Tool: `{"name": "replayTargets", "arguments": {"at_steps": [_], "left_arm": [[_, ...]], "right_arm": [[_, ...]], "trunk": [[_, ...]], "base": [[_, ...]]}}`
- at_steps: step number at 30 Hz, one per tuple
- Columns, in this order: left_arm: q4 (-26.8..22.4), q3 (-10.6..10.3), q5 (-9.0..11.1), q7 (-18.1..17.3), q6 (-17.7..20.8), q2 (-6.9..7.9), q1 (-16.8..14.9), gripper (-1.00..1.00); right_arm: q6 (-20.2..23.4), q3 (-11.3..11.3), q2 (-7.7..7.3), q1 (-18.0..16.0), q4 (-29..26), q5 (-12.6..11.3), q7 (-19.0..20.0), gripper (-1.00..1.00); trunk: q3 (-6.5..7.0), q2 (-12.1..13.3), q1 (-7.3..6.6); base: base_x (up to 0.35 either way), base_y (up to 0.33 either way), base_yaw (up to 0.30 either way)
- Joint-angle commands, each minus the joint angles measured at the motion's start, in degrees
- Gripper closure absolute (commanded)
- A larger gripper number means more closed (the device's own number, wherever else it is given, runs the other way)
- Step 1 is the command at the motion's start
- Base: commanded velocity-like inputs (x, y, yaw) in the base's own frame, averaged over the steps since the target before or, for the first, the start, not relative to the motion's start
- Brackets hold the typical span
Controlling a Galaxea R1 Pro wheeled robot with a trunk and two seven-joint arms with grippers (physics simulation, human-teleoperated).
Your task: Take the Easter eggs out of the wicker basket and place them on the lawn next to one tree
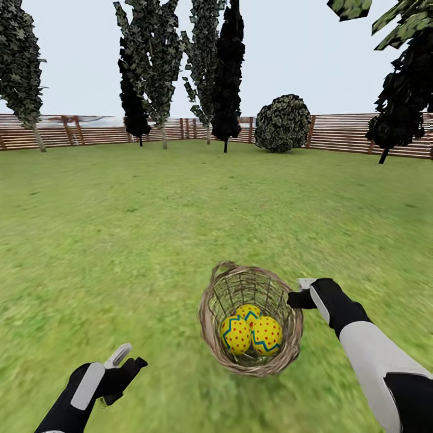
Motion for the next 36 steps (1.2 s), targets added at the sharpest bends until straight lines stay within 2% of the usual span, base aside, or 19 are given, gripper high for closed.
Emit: {"name": "replayTargets", "arguments": {"at_steps": [1,17,24,30,36], "left_arm": [[-0.1,-0.2,0.6,0.5,0.2,-0.06,0.0,-1.00],[0.0,-0.6,0.6,0.5,0.2,-0.20,1.0,-1.00],[-0.1,-0.6,0.6,0.5,0.2,-0.22,1.0,-1.00],[-0.1,-0.6,0.5,0.5,0.2,-0.22,1.0,-1.00],[-0.1,-0.6,0.5,0.5,0.2,-0.22,1.0,-1.00]], "right_arm": [[0.3,-0.1,0.01,0.0,-0.1,-0.2,0.2,1.00],[0.2,0.0,-0.23,0.2,0.7,0.1,0.1,1.00],[0.4,0.1,-0.06,1.1,2.3,0.4,0.2,1.00],[1.2,0.1,0.02,3.2,5.4,0.5,0.2,1.00],[1.3,0.1,-0.07,3.3,5.4,0.4,0.0,1.00]], "trunk": [[-0.06,0.0,-0.01],[-0.06,0.0,-0.01],[-0.06,0.0,-0.01],[-0.06,0.0,-0.01],[-0.06,0.0,-0.01]], "base": [[0.000,0.000,-0.258],[0.010,-0.013,-0.231],[0.168,-0.252,-0.007],[0.181,-0.280,-0.010],[0.185,-0.280,-0.210]]}}
